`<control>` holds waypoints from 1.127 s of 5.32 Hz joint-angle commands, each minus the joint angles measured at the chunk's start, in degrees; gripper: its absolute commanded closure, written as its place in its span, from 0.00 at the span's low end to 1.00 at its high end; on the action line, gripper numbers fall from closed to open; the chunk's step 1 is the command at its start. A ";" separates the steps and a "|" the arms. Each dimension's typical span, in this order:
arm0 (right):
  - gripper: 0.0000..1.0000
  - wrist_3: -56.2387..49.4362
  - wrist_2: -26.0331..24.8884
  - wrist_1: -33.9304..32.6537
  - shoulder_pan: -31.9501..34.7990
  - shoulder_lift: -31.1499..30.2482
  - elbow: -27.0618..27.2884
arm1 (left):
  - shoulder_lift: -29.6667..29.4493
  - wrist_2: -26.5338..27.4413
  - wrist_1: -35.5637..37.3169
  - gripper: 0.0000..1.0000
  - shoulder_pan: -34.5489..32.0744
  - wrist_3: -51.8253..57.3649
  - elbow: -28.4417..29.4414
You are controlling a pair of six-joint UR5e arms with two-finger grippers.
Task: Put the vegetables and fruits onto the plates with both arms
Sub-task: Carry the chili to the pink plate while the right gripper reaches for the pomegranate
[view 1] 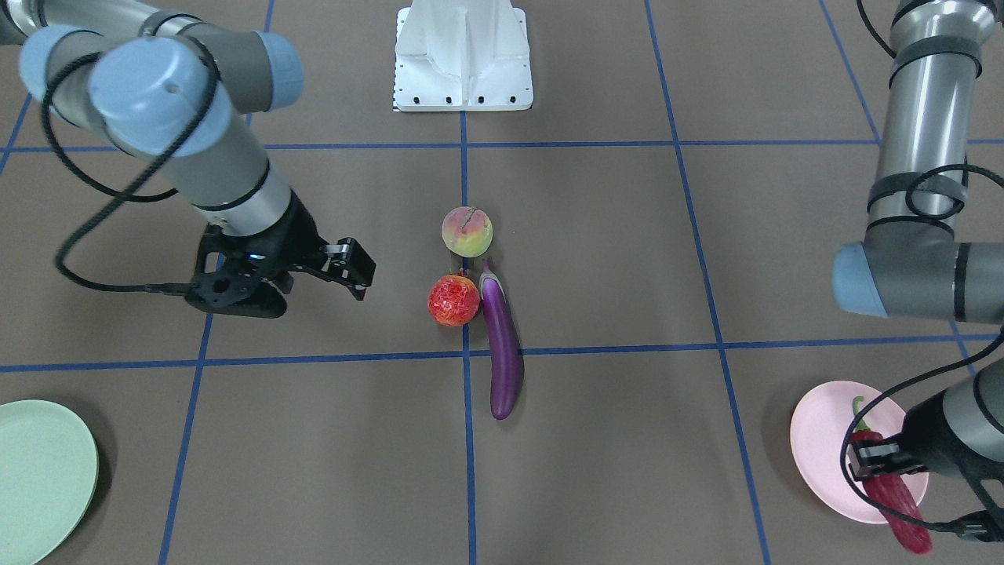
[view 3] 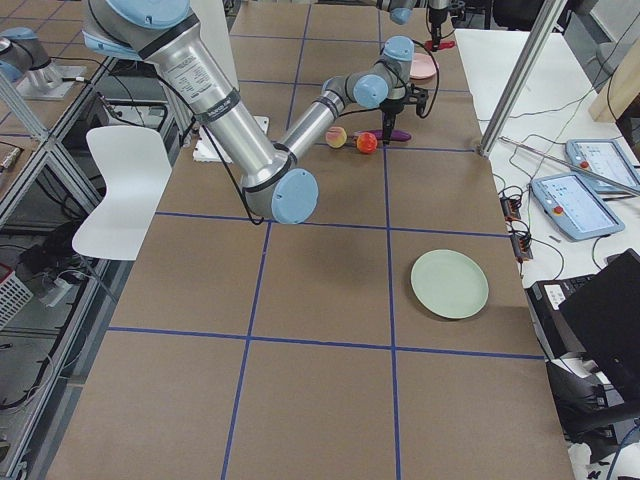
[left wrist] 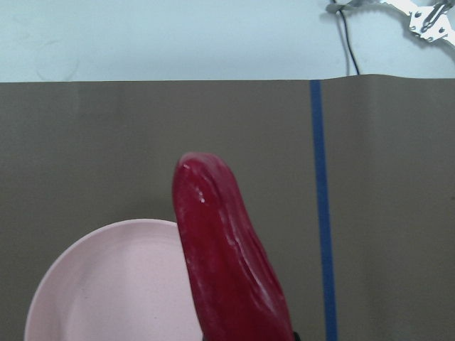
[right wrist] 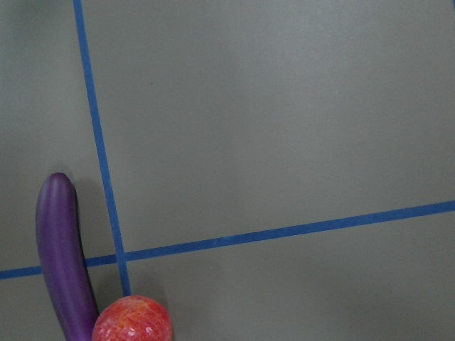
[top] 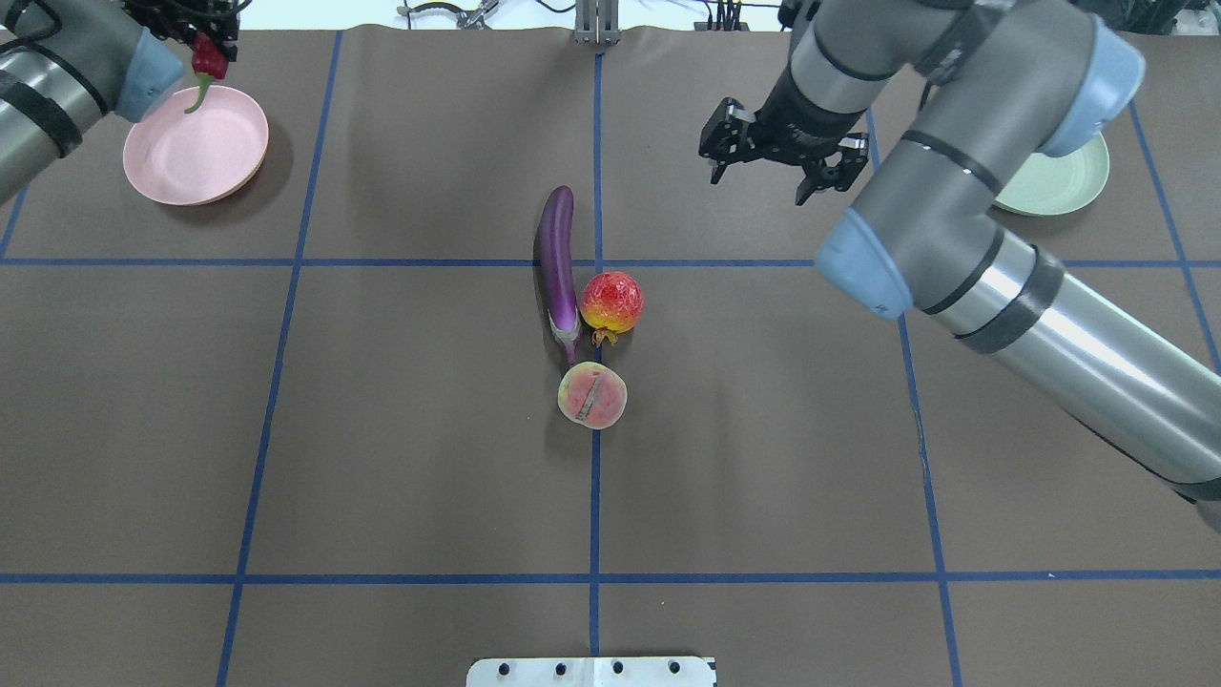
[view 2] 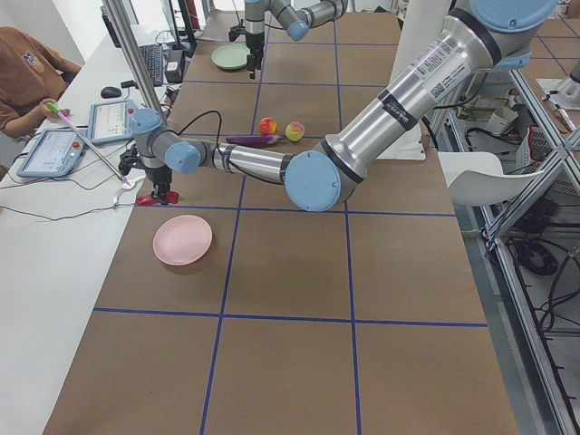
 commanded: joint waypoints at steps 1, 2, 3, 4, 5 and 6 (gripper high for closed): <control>0.01 3.17 -2.92 2.85 -3.94 5.73 -7.69 | 1.51 5.06 -4.54 1.00 -0.24 2.10 5.34; 0.01 4.76 -4.58 6.18 -5.44 7.67 -12.00 | 1.52 5.16 -5.88 1.00 0.20 2.10 6.50; 0.01 4.69 -5.55 6.30 -7.10 7.69 -13.08 | 1.60 7.95 -5.89 1.00 1.77 2.45 6.60; 0.01 4.69 -7.56 6.47 -8.51 7.95 -13.79 | 1.78 11.63 -5.89 1.00 2.92 5.24 6.69; 0.01 4.61 -8.10 6.65 -9.66 7.96 -14.41 | 1.87 11.76 -5.89 1.00 2.93 5.35 6.69; 0.01 4.60 -8.89 7.35 -10.37 7.96 -14.76 | 1.87 12.02 -5.89 1.00 2.93 5.35 7.04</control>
